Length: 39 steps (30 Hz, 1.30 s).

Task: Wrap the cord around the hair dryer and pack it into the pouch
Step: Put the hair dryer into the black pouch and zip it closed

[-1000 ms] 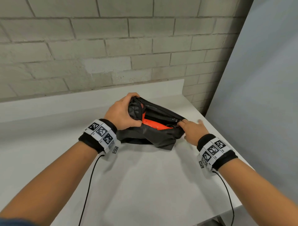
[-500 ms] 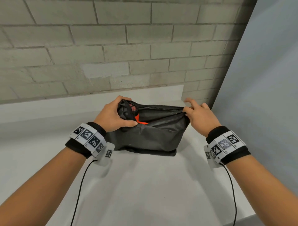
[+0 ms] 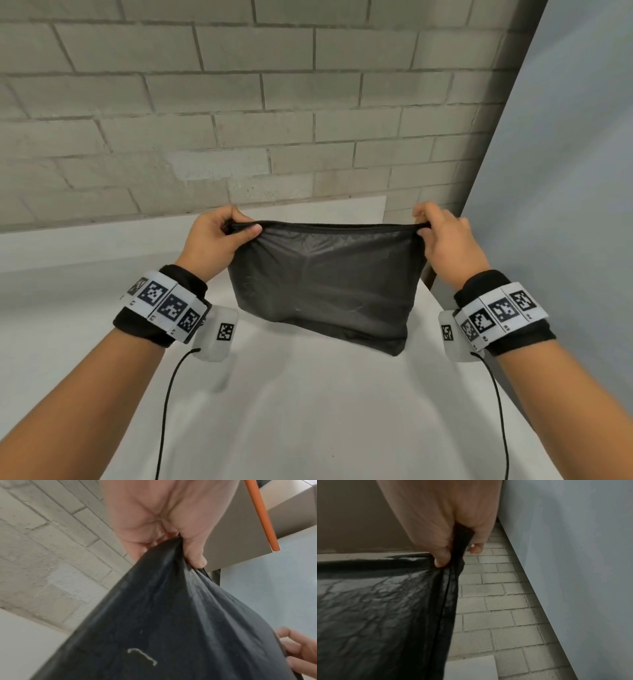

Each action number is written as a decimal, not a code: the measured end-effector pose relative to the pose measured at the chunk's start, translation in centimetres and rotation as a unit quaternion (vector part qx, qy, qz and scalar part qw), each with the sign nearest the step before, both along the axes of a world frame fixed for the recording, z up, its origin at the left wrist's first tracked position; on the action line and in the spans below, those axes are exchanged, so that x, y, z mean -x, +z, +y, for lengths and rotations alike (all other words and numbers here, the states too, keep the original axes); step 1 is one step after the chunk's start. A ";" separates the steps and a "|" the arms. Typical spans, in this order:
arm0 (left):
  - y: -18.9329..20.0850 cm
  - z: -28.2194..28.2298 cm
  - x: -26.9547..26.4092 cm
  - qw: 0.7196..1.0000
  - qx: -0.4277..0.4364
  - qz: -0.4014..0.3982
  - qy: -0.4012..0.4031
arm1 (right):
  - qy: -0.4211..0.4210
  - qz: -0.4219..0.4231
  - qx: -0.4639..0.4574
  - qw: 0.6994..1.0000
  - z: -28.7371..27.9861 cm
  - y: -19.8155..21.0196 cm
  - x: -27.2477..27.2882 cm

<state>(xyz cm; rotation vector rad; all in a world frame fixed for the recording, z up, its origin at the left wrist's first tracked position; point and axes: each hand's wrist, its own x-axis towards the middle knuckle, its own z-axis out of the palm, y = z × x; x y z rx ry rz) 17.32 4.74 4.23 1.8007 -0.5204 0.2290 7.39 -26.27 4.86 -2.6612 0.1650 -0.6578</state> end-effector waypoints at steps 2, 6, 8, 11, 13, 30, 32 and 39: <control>0.0 -0.2 0.1 1.000 -0.002 0.001 -0.002 | 0.026 -0.001 0.014 1.000 0.0 -0.2 0.0; -0.1 -0.4 0.6 1.000 -0.030 -0.008 0.001 | 0.062 0.033 0.043 0.997 -0.4 -1.5 -0.5; -0.2 -0.4 0.8 0.998 -0.065 -0.007 -0.018 | 0.040 0.041 0.068 0.996 -0.2 -1.9 -0.7; -0.4 -0.2 1.2 0.995 -0.082 0.009 -0.060 | -0.007 0.028 0.101 0.994 0.4 -2.0 -0.9; -0.4 0.0 1.5 0.993 -0.063 0.030 -0.095 | -0.025 0.039 0.108 0.993 0.9 -2.1 -1.1; -0.6 0.8 3.1 0.985 0.013 0.085 -0.151 | 0.107 0.028 -0.113 0.987 11.9 -1.6 -0.3; -0.7 1.2 3.6 0.981 0.043 0.109 -0.158 | 0.076 -0.002 -0.106 0.991 12.5 -1.6 -0.2; -1.1 1.3 4.4 0.985 0.042 0.089 -0.143 | 0.110 -0.106 -0.083 0.985 18.0 -1.4 1.8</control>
